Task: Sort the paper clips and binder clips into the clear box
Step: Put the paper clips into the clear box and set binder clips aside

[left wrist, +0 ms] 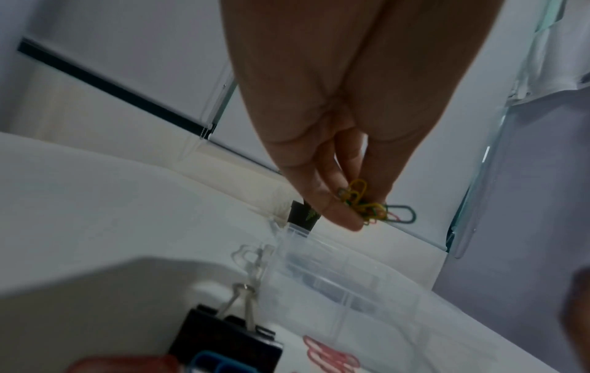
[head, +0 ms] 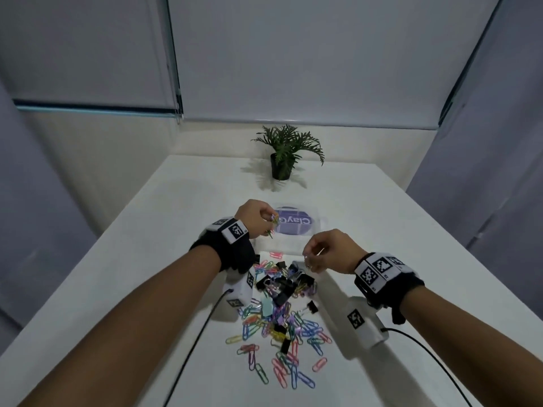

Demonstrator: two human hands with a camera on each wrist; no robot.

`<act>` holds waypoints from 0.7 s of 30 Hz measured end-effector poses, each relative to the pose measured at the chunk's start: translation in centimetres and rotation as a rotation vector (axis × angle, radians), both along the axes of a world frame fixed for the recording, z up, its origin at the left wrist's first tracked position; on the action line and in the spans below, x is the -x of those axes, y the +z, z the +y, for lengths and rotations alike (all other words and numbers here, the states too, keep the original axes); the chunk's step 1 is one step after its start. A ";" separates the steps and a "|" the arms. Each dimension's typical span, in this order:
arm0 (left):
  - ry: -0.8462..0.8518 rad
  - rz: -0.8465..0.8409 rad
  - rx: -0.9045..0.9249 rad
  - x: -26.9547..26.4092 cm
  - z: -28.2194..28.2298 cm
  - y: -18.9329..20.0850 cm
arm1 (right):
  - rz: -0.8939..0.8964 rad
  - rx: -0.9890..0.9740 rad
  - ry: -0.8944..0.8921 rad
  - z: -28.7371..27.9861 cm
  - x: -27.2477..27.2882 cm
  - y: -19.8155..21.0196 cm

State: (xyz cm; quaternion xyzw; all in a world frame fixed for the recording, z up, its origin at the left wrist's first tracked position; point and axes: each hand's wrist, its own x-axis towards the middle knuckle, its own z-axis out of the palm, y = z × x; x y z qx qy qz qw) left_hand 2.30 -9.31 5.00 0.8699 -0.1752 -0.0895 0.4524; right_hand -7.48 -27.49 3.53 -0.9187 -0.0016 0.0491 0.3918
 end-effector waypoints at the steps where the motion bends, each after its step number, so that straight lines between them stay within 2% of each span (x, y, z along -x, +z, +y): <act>1: 0.002 0.028 0.006 -0.4 -0.3 -0.4 | -0.010 -0.056 -0.026 -0.2 -0.6 0.0; 4: 0.015 0.083 0.009 -1.4 -1.0 -1.9 | -0.060 -0.165 -0.093 -0.7 -2.7 0.1; 8: 0.075 0.093 0.076 -2.3 -1.6 -3.0 | -0.123 -0.197 -0.184 -1.2 -5.1 0.1; 14: 0.079 0.081 0.087 -2.8 -2.0 -3.4 | -0.177 -0.003 -0.266 -1.0 -7.1 -1.4; 17: 0.064 0.085 0.055 -2.9 -2.0 -3.4 | -0.150 0.157 -0.202 -0.5 -7.2 -1.8; 21: 0.061 0.068 0.034 -3.2 -1.6 -3.2 | -0.103 0.197 -0.108 0.2 -6.5 -1.8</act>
